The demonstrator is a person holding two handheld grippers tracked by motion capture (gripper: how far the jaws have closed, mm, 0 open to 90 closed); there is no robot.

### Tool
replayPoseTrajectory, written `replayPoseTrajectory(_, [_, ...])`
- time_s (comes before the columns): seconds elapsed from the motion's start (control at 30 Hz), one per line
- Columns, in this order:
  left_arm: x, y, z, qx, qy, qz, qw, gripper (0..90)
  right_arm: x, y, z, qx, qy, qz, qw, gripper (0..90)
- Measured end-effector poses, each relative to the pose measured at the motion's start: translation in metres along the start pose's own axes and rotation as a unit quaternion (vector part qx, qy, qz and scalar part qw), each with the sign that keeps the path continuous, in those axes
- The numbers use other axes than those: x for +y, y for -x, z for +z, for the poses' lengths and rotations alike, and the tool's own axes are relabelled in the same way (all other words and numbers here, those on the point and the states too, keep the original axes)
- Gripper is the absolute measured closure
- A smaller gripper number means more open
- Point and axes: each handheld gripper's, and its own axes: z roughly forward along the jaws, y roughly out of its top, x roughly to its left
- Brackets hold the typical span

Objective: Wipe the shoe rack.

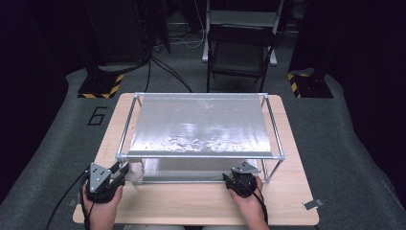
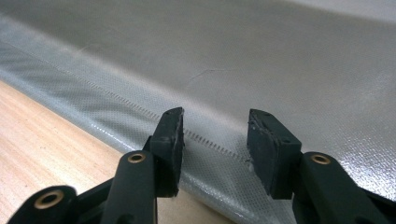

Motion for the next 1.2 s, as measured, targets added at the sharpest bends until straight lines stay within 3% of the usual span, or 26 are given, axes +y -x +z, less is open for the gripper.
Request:
replayPoseTrajectory(0.07, [-0.006, 0.001, 0.004, -0.001, -0.004, -0.005, 1.0, 66.6, 0.0, 0.001, 0.0, 0.001, 0.001, -0.005, 1.0, 56.6])
replayPoseTrajectory(0.2, [-0.032, 0.003, 0.019, 0.0, -0.033, -0.007, 0.9994, 66.6, 0.0, 0.0, 0.0, -0.002, 0.006, -0.006, 1.0, 57.3])
replayPoseTrajectory(0.33, [-0.049, 0.004, 0.029, -0.005, -0.048, -0.032, 0.9983, 66.8, 0.0, 0.0, 0.0, -0.002, 0.006, -0.005, 1.0, 57.3])
replayPoseTrajectory(0.47, [-0.037, 0.003, 0.022, -0.007, -0.041, -0.025, 0.9988, 67.2, 0.0, 0.0, 0.0, -0.004, 0.005, -0.006, 1.0, 57.3])
replayPoseTrajectory(0.63, [-0.001, -0.001, -0.002, -0.005, 0.007, -0.01, 0.9999, 67.1, 0.0, 0.0, 0.0, 0.001, 0.001, -0.007, 1.0, 57.3])
replayPoseTrajectory(0.73, [0.01, -0.003, -0.007, -0.009, 0.013, -0.008, 0.9998, 67.2, 0.0, 0.0, 0.0, 0.001, 0.001, -0.007, 1.0, 57.3])
replayPoseTrajectory(0.83, [0.004, -0.004, -0.003, -0.013, 0.013, -0.016, 0.9997, 67.3, 0.0, 0.0, 0.0, 0.001, 0.001, -0.007, 1.0, 57.3])
replayPoseTrajectory(0.97, [-0.015, 0.0, 0.008, -0.008, -0.012, -0.017, 0.9998, 67.4, 0.0, 0.0, 0.001, 0.001, 0.001, -0.008, 1.0, 57.3])
replayPoseTrajectory(1.07, [-0.031, 0.0, 0.017, -0.011, -0.035, -0.028, 0.999, 67.4, 0.0, 0.0, 0.0, 0.001, 0.001, -0.008, 1.0, 57.4])
replayPoseTrajectory(1.2, [-0.028, 0.0, 0.016, -0.013, -0.035, -0.033, 0.9988, 67.4, 0.0, 0.0, 0.0, 0.001, 0.001, -0.008, 1.0, 57.4])
